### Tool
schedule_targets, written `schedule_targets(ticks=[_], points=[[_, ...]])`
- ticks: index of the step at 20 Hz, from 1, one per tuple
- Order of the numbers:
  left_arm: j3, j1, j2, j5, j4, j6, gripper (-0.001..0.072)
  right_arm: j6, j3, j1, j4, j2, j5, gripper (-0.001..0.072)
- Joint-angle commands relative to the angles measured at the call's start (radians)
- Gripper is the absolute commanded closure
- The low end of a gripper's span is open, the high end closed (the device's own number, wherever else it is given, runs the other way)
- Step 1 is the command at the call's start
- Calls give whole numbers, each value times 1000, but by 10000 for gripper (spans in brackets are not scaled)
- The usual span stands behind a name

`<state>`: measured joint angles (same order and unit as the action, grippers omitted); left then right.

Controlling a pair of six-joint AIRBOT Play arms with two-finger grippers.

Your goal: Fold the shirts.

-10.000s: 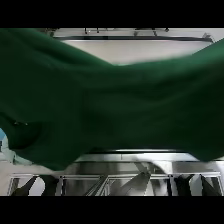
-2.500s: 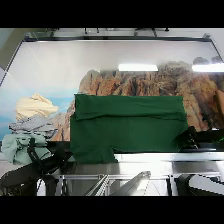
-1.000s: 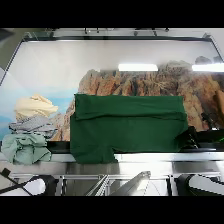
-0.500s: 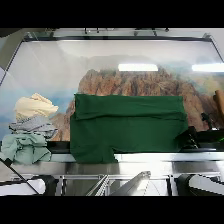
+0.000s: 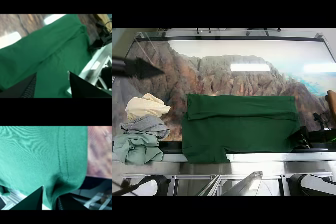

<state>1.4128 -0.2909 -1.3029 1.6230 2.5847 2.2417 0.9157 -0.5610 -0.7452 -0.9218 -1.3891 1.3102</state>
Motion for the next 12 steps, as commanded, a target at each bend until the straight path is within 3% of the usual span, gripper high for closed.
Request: schedule_targets(ticks=[1, 6, 9, 12], points=[[-365, 6, 162, -99, 0, 20, 246, 0, 0, 0, 1, 0, -83, 489], [-821, 6, 384, -253, -1, -18, 247, 0, 0, 0, 3, 0, -83, 489], [-976, 6, 457, -278, -16, -142, 247, 0, 0, 0, 3, 0, -83, 489], [-1084, 6, 536, -290, -145, -345, 247, 0, 0, 0, 3, 0, -84, 489]])
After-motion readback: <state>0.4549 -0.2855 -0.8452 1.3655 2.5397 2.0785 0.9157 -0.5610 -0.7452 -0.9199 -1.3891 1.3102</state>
